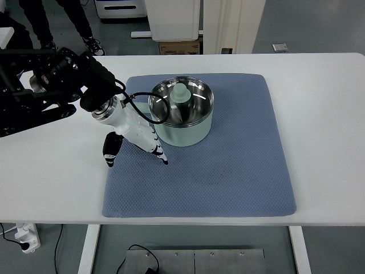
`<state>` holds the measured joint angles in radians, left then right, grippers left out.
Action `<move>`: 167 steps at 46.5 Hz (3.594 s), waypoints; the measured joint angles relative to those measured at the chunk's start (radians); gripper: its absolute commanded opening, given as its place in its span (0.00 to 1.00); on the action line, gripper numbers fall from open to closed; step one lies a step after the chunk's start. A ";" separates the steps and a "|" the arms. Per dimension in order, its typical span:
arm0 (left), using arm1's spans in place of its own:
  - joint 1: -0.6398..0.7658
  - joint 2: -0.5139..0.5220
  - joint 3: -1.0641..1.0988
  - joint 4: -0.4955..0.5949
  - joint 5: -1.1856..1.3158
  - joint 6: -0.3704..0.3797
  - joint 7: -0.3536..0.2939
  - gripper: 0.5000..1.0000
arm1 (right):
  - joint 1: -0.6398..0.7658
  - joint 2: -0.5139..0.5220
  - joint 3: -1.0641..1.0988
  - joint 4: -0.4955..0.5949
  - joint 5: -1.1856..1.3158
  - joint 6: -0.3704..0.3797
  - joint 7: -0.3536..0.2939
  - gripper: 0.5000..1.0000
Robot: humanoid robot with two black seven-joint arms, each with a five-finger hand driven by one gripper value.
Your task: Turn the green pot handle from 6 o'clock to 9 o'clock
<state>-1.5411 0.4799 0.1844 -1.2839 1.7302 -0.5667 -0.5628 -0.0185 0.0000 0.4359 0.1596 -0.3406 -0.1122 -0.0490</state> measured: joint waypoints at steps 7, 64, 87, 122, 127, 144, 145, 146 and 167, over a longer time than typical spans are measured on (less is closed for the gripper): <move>0.007 -0.001 -0.048 -0.020 -0.200 -0.004 0.010 1.00 | 0.000 0.000 0.000 0.000 0.000 0.000 0.000 1.00; 0.266 -0.040 -0.169 0.509 -1.811 0.296 0.157 1.00 | 0.000 0.000 0.000 0.000 0.000 0.000 0.000 1.00; 0.441 -0.083 -0.325 0.538 -2.046 0.404 0.161 1.00 | 0.000 0.000 0.000 0.000 0.000 0.000 0.000 1.00; 0.625 -0.104 -0.537 0.558 -2.168 0.415 0.224 1.00 | 0.000 0.000 0.001 0.000 0.000 0.000 0.000 1.00; 0.639 -0.108 -0.573 0.558 -2.179 0.411 0.237 1.00 | 0.000 0.000 0.000 0.000 0.000 0.000 0.000 1.00; 0.679 -0.179 -0.636 0.559 -2.181 0.408 0.241 1.00 | 0.018 0.000 0.000 0.003 -0.002 0.000 0.005 1.00; 0.680 -0.181 -0.636 0.558 -2.180 0.408 0.241 1.00 | 0.020 0.000 0.000 0.003 -0.002 0.000 0.005 1.00; 0.682 -0.183 -0.637 0.558 -2.180 0.408 0.241 1.00 | 0.020 0.000 0.000 0.003 -0.002 0.000 0.005 1.00; 0.706 -0.196 -0.654 0.556 -2.183 0.402 0.241 1.00 | 0.018 0.000 0.000 0.001 -0.001 0.000 0.005 1.00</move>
<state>-0.8347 0.2839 -0.4696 -0.7280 -0.4527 -0.1643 -0.3223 0.0000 0.0000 0.4360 0.1605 -0.3416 -0.1119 -0.0442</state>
